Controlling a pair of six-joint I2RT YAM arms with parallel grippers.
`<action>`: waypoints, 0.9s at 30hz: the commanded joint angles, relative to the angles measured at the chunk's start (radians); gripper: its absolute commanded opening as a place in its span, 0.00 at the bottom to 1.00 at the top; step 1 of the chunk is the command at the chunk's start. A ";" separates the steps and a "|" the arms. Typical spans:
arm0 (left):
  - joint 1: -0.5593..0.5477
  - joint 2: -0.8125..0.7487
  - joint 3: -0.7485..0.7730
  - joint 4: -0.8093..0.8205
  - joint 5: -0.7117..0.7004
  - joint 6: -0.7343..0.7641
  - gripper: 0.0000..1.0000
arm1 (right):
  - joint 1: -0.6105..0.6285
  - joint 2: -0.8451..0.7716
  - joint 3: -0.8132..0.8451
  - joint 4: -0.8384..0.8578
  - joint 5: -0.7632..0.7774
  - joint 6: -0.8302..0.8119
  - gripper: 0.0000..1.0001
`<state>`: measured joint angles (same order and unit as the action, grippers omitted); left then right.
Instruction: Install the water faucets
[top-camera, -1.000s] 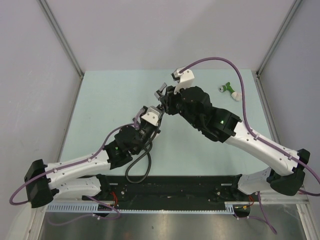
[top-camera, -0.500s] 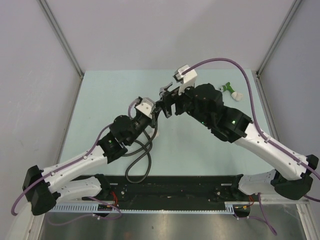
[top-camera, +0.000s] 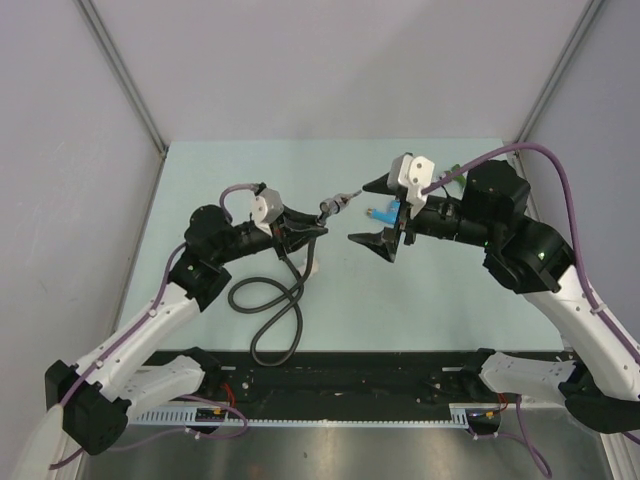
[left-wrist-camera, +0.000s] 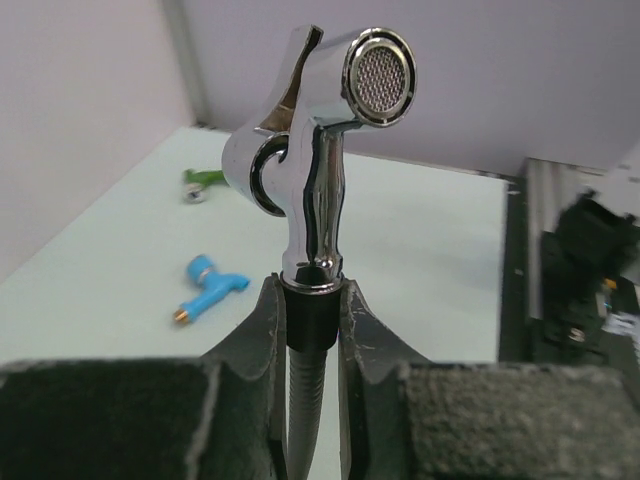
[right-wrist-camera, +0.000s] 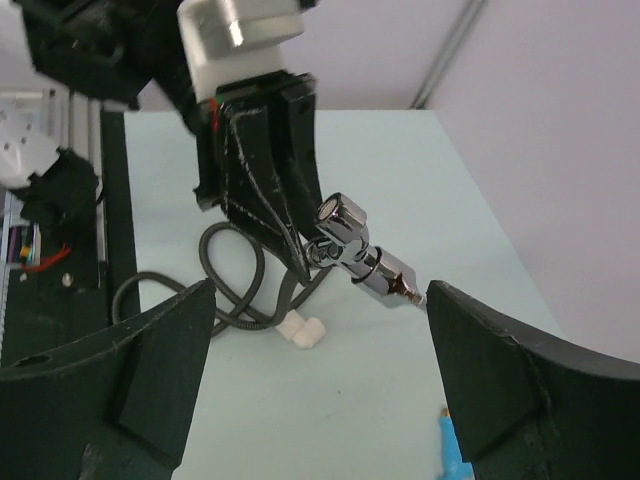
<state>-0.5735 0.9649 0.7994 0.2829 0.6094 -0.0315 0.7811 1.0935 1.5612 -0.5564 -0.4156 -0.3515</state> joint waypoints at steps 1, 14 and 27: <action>0.015 0.014 0.148 -0.036 0.383 0.016 0.00 | -0.008 -0.018 0.040 -0.076 -0.175 -0.176 0.90; 0.015 0.028 0.207 -0.050 0.550 -0.011 0.00 | -0.011 0.058 0.141 -0.206 -0.304 -0.257 0.86; 0.015 0.021 0.210 -0.051 0.561 -0.027 0.00 | 0.010 0.152 0.189 -0.269 -0.413 -0.273 0.63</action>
<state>-0.5613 1.0012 0.9543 0.1986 1.1336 -0.0643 0.7795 1.2346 1.7096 -0.8093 -0.7788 -0.6144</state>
